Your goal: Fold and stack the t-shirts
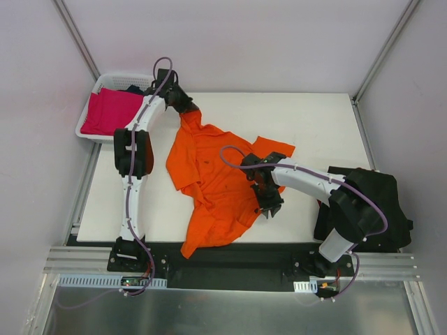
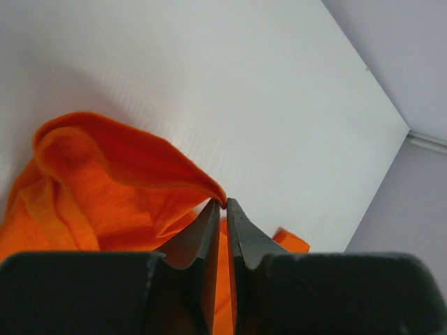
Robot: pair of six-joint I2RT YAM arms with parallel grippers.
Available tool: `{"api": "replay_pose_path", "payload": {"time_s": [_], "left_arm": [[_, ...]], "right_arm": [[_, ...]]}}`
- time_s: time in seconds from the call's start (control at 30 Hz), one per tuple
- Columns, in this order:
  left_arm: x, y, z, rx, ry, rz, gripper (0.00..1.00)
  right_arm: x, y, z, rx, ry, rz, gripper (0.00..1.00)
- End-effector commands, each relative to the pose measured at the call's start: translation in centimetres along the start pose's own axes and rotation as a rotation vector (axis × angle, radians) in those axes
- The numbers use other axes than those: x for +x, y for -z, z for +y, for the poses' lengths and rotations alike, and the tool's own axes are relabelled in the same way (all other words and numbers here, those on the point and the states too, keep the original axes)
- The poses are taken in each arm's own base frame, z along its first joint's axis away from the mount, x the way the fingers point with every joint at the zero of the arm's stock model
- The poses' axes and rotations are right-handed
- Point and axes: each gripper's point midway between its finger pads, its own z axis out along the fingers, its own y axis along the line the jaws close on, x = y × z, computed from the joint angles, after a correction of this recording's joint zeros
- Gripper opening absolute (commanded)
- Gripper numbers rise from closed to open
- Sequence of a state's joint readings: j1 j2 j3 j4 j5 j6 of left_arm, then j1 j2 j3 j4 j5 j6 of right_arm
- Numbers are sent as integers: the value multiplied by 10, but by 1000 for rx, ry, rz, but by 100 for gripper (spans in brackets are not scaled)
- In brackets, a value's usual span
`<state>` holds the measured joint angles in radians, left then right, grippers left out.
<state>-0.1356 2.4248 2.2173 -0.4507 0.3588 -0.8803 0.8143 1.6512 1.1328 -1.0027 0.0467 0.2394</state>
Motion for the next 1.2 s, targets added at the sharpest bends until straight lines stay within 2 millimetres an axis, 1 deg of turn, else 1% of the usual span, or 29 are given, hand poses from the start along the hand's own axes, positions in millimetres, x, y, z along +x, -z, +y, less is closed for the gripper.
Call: {"api": "replay_pose_path", "payload": {"time_s": [0.0, 0.07, 0.1, 0.23, 0.33, 0.47, 0.5, 0.53, 0.57, 0.6, 0.63, 0.67, 0.7, 0.73, 0.77, 0.8, 0.83, 0.87, 0.9, 0.93, 0.97, 1.0, 1.03, 1.07, 1.1, 1.13, 1.17], "left_arm": [[-6, -5, 10, -11, 26, 5, 13], [-6, -6, 13, -18, 29, 5, 20], [-6, -6, 15, -22, 30, 3, 20], [-9, -6, 20, -36, 20, -7, 19], [-13, -1, 24, -41, 17, -14, 19], [-6, 3, 28, -45, 22, 7, 19], [-4, 8, 24, -36, 23, 14, 19], [4, 8, 22, -34, 26, 31, 19], [14, 5, 27, -48, 29, 53, 19], [19, 11, 23, -42, 18, 59, 18], [28, 11, 21, -45, -1, 72, 18], [46, 8, 27, -67, -12, 104, 17], [53, 13, 22, -62, -30, 109, 17], [62, 15, 21, -62, -43, 124, 16], [82, 12, 27, -80, -56, 161, 16], [89, 19, 21, -69, -72, 166, 16], [97, 21, 20, -66, -90, 179, 16], [111, 24, 26, -80, -99, 206, 18], [121, 33, 15, -59, -129, 209, 19], [130, 38, 13, -54, -160, 218, 20], [142, 41, 23, -75, -166, 238, 28], [149, 55, 13, -54, -194, 233, 31], [156, 60, 14, -54, -209, 239, 34], [168, 64, 27, -78, -209, 264, 38], [171, 80, 20, -58, -229, 252, 43], [176, 86, 24, -62, -240, 254, 44], [186, 91, 43, -104, -228, 269, 48]], "right_arm": [[9, 10, -9, 21, -13, -6, 25], [10, 11, -9, 21, -20, -12, 25], [12, 9, -10, 24, -21, -7, 25], [16, 9, -12, 23, -31, -5, 25], [17, 11, -12, 19, -40, -13, 25], [19, 10, -12, 16, -49, -15, 25], [19, 10, -12, 14, -55, -15, 25], [16, 10, -10, 5, -56, -20, 25], [16, 10, -7, -3, -54, -21, 25], [15, 9, -7, -2, -57, -18, 25], [13, 9, -4, -8, -58, -22, 25], [10, 11, -2, -14, -55, -29, 25], [9, 10, 0, -13, -53, -26, 25], [6, 10, 2, -17, -49, -31, 25], [2, 12, 5, -24, -49, -39, 25], [1, 12, 6, -25, -48, -38, 25], [-2, 12, 9, -32, -47, -45, 25], [-3, 12, 10, -39, -45, -46, 25], [-5, 13, 12, -47, -48, -50, 25], [-7, 11, 15, -51, -47, -51, 25], [-7, 11, 16, -56, -45, -50, 25], [-8, 12, 18, -62, -44, -54, 25], [-10, 12, 19, -63, -41, -59, 25], [-12, 12, 20, -62, -32, -61, 25], [-14, 13, 21, -63, -27, -65, 25], [-18, 16, 22, -68, -23, -74, 25], [-20, 16, 23, -64, -11, -71, 25]]}}
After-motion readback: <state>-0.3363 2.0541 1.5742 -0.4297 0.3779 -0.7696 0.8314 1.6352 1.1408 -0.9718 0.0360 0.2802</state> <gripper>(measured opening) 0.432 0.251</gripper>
